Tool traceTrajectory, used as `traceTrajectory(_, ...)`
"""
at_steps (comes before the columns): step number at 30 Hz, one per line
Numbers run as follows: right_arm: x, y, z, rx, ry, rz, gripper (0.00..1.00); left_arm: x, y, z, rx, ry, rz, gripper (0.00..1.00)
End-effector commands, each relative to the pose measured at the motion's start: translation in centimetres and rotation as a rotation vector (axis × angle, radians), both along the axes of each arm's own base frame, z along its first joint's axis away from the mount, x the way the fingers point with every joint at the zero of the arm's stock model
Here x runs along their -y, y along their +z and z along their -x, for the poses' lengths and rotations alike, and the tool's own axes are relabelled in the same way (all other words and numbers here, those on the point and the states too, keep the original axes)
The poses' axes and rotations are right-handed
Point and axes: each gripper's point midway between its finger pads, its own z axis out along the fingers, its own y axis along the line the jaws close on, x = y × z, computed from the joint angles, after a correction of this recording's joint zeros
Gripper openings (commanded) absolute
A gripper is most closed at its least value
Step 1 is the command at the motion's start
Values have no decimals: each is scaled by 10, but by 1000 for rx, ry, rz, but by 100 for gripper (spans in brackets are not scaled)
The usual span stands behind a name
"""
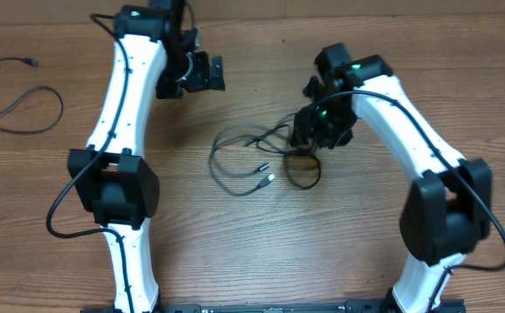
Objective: Untangle cables
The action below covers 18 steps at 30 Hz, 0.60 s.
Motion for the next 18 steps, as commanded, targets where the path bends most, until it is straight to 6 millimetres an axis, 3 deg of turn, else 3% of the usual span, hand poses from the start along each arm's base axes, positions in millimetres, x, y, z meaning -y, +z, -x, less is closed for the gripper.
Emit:
traceTrajectory(1,5,25,-19,103,-22,-32,91,26,24,0,23,-17,166,100)
traceTrajectory(3,8,27,-25,124,-34,-37,100,34,26,0,28,-31,192,100)
traceTrajectory(10,33,32,-43,156,-102,-41,100,67,24,15,7,-104,190,100)
traceTrajectory(15,66,32,-54,137,-255,-42,100,90,16,31,-29,-123,133,100)
traceTrajectory(18,91,32,-59,116,-378,-44,100,94,-2,44,-101,-52,59,86)
